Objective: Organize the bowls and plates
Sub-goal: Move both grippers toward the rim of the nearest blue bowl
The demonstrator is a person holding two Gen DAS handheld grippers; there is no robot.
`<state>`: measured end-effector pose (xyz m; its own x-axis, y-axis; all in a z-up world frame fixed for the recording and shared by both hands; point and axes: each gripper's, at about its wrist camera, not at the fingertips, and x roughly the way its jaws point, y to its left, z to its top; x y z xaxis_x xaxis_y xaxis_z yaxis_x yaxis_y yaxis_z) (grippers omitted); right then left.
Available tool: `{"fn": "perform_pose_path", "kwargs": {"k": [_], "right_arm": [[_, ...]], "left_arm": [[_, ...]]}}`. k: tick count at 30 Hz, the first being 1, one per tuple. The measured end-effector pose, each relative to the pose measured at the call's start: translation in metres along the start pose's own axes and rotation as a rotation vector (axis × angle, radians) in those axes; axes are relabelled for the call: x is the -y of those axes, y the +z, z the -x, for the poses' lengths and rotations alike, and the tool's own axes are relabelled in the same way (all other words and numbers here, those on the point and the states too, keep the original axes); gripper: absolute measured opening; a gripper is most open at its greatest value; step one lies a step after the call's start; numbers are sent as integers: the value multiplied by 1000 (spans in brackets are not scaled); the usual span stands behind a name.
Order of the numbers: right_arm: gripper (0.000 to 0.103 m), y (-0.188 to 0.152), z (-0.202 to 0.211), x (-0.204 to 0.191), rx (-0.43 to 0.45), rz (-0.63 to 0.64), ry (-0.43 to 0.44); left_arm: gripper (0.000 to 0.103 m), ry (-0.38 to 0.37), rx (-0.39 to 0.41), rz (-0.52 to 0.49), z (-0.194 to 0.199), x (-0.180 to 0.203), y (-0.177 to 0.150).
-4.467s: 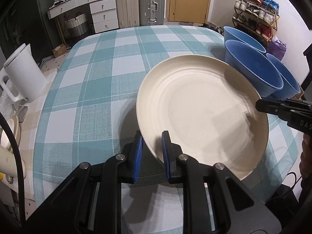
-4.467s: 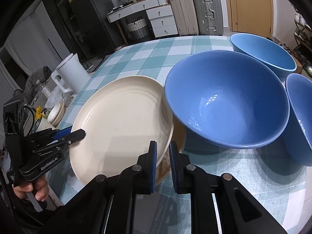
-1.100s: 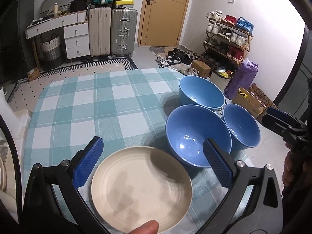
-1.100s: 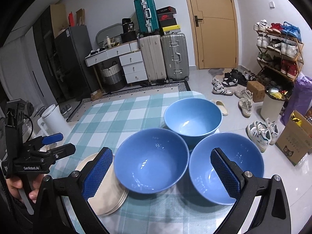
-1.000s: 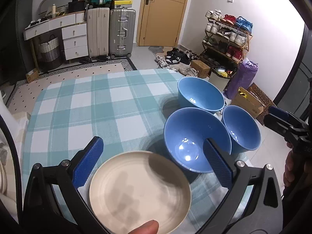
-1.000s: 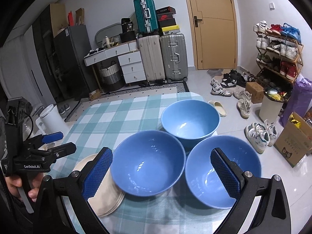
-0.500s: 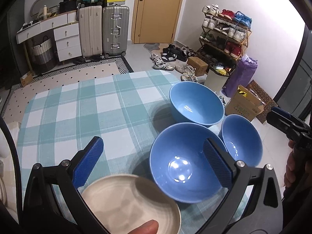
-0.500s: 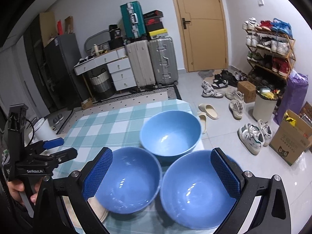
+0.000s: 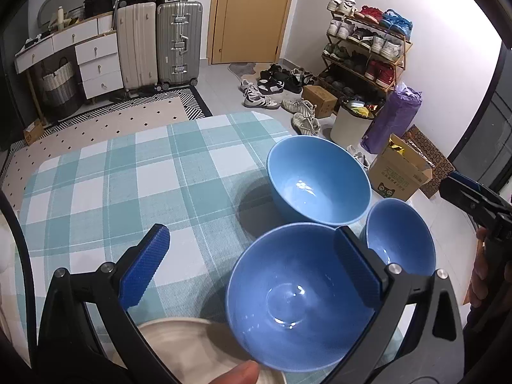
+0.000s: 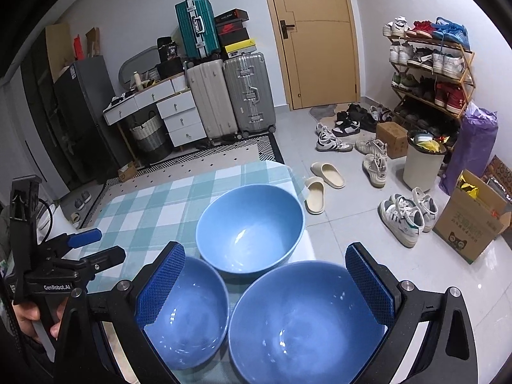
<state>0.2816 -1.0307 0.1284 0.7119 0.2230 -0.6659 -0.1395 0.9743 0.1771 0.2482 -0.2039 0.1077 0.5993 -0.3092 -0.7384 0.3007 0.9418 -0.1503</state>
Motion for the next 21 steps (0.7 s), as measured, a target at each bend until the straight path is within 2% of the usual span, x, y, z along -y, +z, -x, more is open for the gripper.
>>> {"fn": "perform_pose_path", "kwargs": {"k": [9, 21], "right_arm": [[102, 9, -26, 8, -36, 8, -10], [102, 19, -60, 22, -62, -2, -31]], "left_arm": [[102, 13, -41, 28, -37, -2, 15], [102, 17, -93, 19, -84, 9, 26]]}}
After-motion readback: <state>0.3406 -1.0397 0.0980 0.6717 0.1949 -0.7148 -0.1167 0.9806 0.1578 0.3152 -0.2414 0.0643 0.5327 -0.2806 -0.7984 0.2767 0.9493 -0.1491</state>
